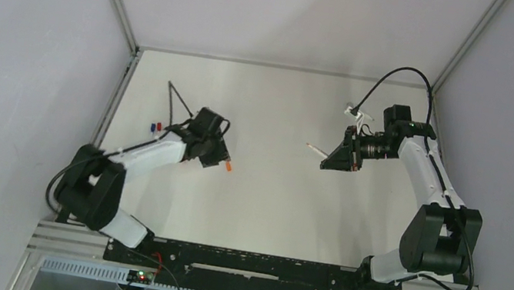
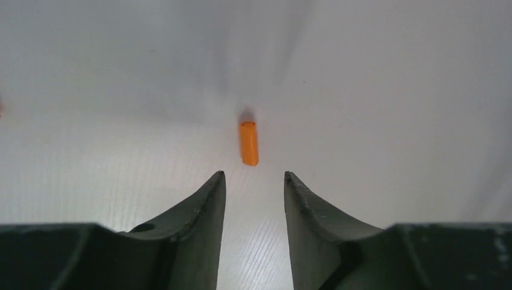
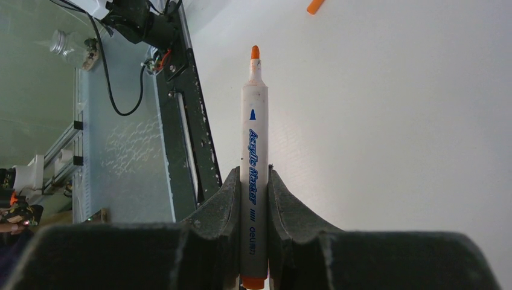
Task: Insert the pens into the pen caps
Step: Pick up the pen cap from the center of the board, then insert the pen cap onto the pen, then press the pen cap onto the pen.
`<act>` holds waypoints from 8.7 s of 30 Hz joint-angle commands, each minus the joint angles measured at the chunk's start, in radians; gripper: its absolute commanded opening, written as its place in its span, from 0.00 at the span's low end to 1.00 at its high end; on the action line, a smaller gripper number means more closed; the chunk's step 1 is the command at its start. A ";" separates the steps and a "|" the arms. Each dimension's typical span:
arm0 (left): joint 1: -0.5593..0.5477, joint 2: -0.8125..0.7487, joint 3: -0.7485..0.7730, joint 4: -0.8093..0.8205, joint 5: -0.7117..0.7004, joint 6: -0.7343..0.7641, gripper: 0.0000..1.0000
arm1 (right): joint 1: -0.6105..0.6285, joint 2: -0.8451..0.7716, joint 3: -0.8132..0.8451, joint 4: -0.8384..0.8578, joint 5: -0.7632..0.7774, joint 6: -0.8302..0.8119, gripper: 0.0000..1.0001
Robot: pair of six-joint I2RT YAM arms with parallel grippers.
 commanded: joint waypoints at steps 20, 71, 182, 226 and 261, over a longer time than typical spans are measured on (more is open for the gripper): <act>-0.080 0.396 0.407 -0.383 -0.135 -0.049 0.41 | -0.005 -0.050 -0.013 0.026 -0.019 -0.006 0.00; -0.027 0.278 0.294 -0.263 0.010 0.263 0.00 | 0.120 -0.126 0.040 -0.067 0.044 -0.236 0.00; -0.061 -0.413 -0.003 1.058 0.491 -0.173 0.00 | 0.737 -0.353 -0.163 1.387 0.699 1.121 0.00; -0.009 -0.532 0.022 1.182 0.635 0.097 1.00 | 0.591 -0.472 -0.277 1.585 0.377 1.241 0.00; -0.080 -0.167 0.146 1.756 0.743 -0.296 0.51 | 0.590 -0.443 -0.275 1.603 0.403 1.312 0.00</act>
